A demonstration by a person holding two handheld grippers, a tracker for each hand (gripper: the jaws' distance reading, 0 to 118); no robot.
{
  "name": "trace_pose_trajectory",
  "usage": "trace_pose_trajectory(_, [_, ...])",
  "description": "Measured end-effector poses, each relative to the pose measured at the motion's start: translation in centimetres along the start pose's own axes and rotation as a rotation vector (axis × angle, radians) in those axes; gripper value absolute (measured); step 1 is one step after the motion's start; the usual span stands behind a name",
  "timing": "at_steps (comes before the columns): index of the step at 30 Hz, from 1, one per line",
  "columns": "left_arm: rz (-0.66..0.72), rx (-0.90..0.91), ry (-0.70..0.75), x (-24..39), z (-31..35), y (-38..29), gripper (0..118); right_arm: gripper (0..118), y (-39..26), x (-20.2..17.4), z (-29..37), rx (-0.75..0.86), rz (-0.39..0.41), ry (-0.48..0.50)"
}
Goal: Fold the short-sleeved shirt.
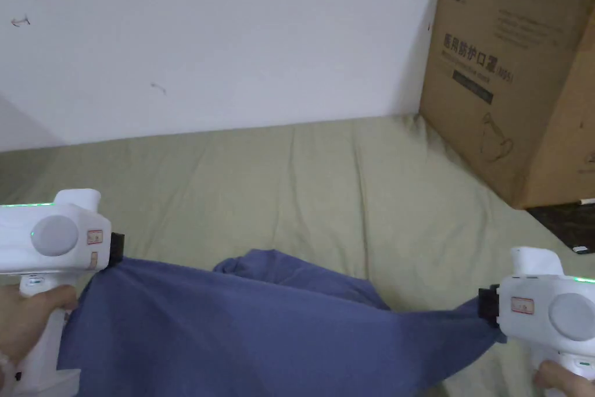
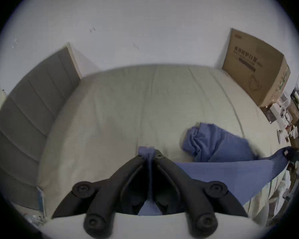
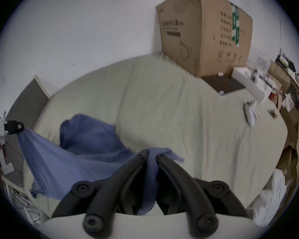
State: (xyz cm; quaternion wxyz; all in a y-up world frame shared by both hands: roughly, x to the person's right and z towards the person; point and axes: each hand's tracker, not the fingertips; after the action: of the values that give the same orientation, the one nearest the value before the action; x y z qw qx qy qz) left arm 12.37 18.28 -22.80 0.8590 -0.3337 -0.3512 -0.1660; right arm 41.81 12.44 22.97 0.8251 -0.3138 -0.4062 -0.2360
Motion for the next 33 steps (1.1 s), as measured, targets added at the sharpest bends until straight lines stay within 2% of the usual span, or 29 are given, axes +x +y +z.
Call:
trace_pose_trajectory(4, [0.027,0.127,0.045,-2.1,6.4,3.2,2,4,4.7,-2.7,2.2,0.097,-0.004,0.042])
trace_pose_trajectory(9, [0.032,0.24,0.147,-3.3,13.2,6.5,2,4,11.8,-7.3,4.5,0.216,0.056,0.083])
trace_pose_trajectory(15, [0.067,0.3,0.175,-5.4,16.3,11.2,2,4,20.2,-12.5,6.7,0.353,0.129,0.065])
trace_pose_trajectory(17, [0.066,0.309,0.189,-5.9,16.8,13.0,2,4,23.4,-13.8,7.3,0.38,0.117,0.079])
trace_pose_trajectory(20, [0.079,0.37,0.225,-7.5,16.9,16.4,2,4,29.4,-15.2,8.4,0.447,0.035,0.164])
trace_pose_trajectory(22, [0.12,0.402,0.21,-8.5,17.2,18.6,2,4,33.2,-16.7,9.4,0.47,0.049,0.082])
trace_pose_trajectory(26, [0.105,0.471,0.23,-9.5,17.1,24.8,2,4,40.1,-19.7,11.3,0.574,0.102,0.062])
trace_pose_trajectory(29, [0.055,0.533,0.288,-8.5,17.1,29.9,2,4,44.0,-21.7,12.3,0.633,0.107,0.002])
trace_pose_trajectory(30, [0.052,0.565,0.298,-8.2,17.1,31.7,2,4,45.2,-22.3,12.8,0.625,0.085,-0.018])
trace_pose_trajectory(31, [0.052,0.572,0.3,-8.0,17.1,33.2,2,4,46.1,-22.7,13.0,0.648,0.101,-0.012])
trace_pose_trajectory(32, [0.074,0.592,0.31,-7.7,17.2,34.5,2,4,47.1,-23.2,13.4,0.668,0.128,-0.078])
trace_pose_trajectory(33, [0.084,0.629,0.29,-7.5,17.3,36.1,2,4,48.0,-23.5,13.6,0.685,0.119,-0.1])
